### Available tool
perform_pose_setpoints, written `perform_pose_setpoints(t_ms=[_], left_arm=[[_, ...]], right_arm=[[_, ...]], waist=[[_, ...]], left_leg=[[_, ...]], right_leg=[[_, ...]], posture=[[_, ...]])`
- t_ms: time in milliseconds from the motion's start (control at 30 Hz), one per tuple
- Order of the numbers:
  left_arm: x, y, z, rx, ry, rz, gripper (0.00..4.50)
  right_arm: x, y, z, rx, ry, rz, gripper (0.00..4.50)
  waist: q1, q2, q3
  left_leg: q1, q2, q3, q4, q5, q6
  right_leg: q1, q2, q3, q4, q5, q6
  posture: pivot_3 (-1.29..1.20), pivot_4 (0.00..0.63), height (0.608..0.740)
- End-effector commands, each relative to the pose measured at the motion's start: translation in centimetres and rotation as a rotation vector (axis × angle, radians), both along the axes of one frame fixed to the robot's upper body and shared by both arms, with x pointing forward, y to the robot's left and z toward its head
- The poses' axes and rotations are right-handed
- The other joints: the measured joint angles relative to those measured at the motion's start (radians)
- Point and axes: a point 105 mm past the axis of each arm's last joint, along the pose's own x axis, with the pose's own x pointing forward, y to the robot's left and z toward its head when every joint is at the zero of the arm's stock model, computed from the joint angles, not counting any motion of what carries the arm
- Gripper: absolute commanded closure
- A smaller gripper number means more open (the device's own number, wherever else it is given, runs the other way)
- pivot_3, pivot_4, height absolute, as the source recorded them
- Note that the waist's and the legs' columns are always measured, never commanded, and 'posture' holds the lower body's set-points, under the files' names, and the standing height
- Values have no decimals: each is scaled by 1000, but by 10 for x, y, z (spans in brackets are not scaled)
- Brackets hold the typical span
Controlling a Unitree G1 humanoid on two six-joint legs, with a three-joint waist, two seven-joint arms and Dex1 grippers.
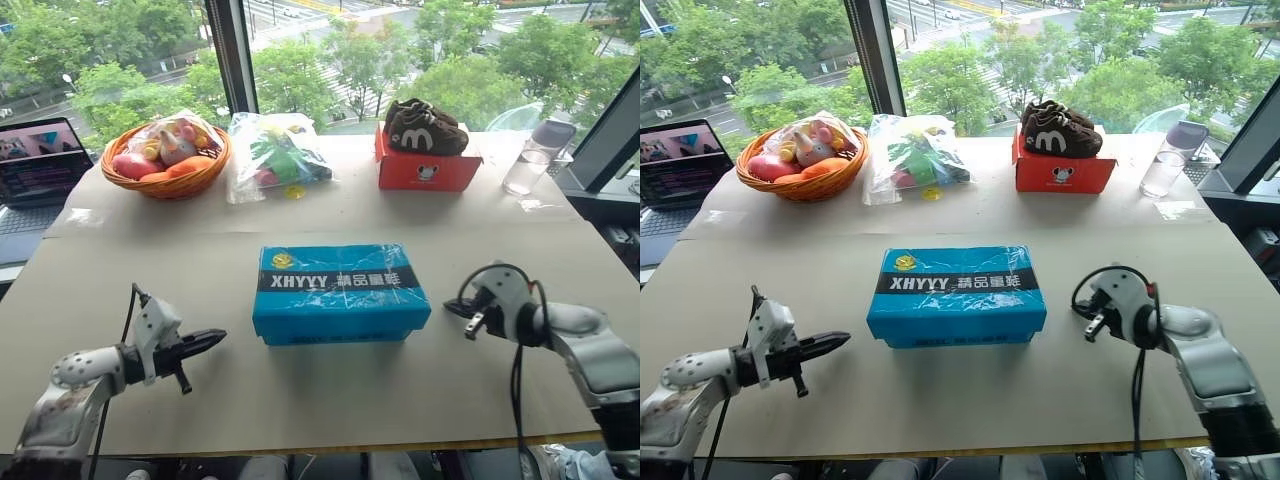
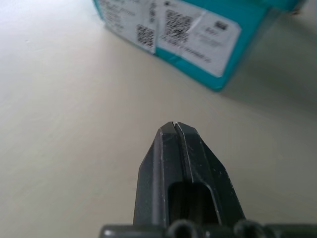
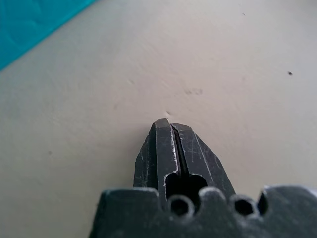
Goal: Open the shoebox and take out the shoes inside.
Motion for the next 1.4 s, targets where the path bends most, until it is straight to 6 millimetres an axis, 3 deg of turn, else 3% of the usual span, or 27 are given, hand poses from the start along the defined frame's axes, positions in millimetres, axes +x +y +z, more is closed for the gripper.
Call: perform_pose_setpoints(t_ms=[33,167,267,367,467,633,767,933,1233,1400], left_arm=[[-27,-11,28,-40,-63,-97,4500],[-46,-31,32,-71,-90,-158,4500],[-52,-37,42,-82,-169,-160,4500],[-61,-42,42,-109,-146,-166,4500],[-66,-45,35,-96,-118,-179,4500],[-60,-47,39,-111,-135,-178,4500],[-54,-51,50,-138,-197,-191,4500],[-58,-45,38,-96,-187,-227,4500],[-57,-37,20,-44,-120,-283,4500],[-55,-38,18,-40,-121,-295,4500]], right_arm=[[-25,-4,17,-14,29,84,4454],[-71,33,24,72,149,312,4454],[-91,64,27,188,196,404,4454],[-102,85,12,214,246,427,4454],[-90,103,-4,243,212,356,4454],[-71,126,-10,344,150,249,4454],[-62,131,-12,404,103,166,4454],[-59,132,-6,531,72,110,4454],[-74,146,34,743,-6,213,4454],[-58,141,55,801,-116,165,4454]], waist=[[8,0,0],[19,1,0],[14,1,0],[15,0,0],[15,-2,-1],[20,-2,-1],[30,-2,-1],[27,-2,-1],[24,-1,-1],[18,-1,-1]], left_leg=[[0,0,0,0,0,0],[-1,0,1,0,-1,2],[3,8,4,1,-2,2],[5,13,8,0,-3,3],[9,15,9,0,-5,2],[8,15,9,0,-5,2],[6,15,9,0,-5,2],[7,15,9,0,-6,1],[8,18,9,-1,-6,1],[8,18,9,-1,-6,1]], right_leg=[[0,0,0,0,0,0],[1,-1,0,-1,-1,1],[8,0,0,-2,-1,1],[16,2,0,-5,-5,-7],[21,3,0,-8,-6,-8],[12,5,1,-7,-2,-4],[8,8,1,-7,0,-3],[8,11,2,-7,1,-4],[8,14,2,-6,0,-7],[7,14,2,-5,0,-7]], posture=[[0,150,740],[0,150,740],[0,150,740],[0,150,740],[0,150,740],[0,150,740],[0,150,740],[0,150,740],[0,150,740],[0,150,740]])
